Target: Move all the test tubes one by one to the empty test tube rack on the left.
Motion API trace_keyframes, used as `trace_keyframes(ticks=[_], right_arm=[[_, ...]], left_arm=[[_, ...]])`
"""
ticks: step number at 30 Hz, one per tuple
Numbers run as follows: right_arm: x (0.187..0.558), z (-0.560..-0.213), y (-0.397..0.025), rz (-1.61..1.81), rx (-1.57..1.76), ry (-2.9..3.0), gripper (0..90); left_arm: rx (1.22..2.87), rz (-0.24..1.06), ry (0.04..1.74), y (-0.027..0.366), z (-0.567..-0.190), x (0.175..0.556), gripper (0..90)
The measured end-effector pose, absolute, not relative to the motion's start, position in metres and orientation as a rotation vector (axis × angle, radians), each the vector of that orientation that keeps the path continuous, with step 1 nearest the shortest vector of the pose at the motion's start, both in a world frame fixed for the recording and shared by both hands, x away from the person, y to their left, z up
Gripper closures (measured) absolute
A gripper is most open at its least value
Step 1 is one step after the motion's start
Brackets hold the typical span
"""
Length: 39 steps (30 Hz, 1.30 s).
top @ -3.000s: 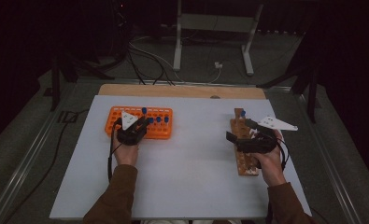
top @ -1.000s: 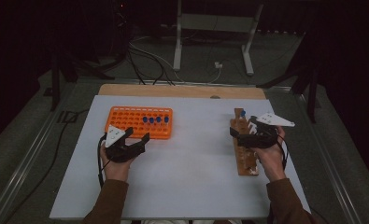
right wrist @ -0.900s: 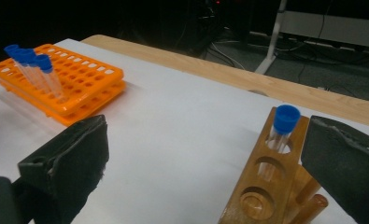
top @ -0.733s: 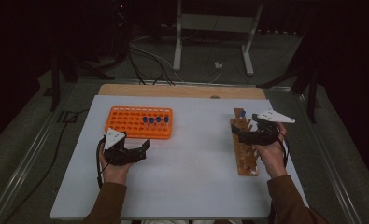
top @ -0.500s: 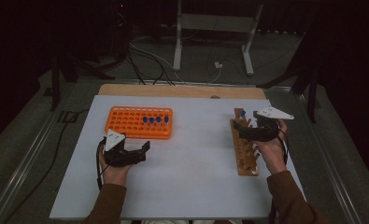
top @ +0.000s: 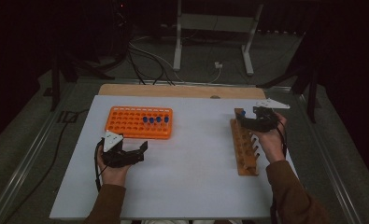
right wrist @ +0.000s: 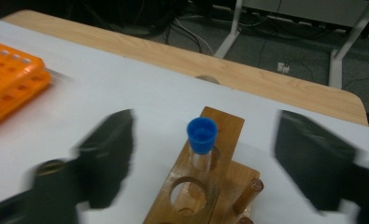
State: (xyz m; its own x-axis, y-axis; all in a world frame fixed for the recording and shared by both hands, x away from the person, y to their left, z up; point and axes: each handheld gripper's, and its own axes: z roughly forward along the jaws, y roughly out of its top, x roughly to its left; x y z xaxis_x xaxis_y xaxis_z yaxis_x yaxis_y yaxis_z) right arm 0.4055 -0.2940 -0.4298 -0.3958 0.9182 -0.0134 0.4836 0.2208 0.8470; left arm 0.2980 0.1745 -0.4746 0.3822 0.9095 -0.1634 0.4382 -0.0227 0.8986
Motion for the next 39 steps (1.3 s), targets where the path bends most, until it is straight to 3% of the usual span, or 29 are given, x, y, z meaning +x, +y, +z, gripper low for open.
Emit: trace_keyframes(ticks=[6,13,39], right_arm=[[0.413,-0.44,-0.291,1.047,1.29,2.02,59.8],[0.419,-0.448,-0.292,1.046,1.378,2.016,74.4],[0.416,-0.439,-0.292,1.055,1.354,1.984,77.1]], left_arm=[[1.648,0.586,1.217,0.174,-0.476,0.299,0.9],[1.643,0.582,1.214,0.174,-0.476,0.299,1.0],[1.657,0.596,1.208,0.169,-0.477,0.298,1.0]])
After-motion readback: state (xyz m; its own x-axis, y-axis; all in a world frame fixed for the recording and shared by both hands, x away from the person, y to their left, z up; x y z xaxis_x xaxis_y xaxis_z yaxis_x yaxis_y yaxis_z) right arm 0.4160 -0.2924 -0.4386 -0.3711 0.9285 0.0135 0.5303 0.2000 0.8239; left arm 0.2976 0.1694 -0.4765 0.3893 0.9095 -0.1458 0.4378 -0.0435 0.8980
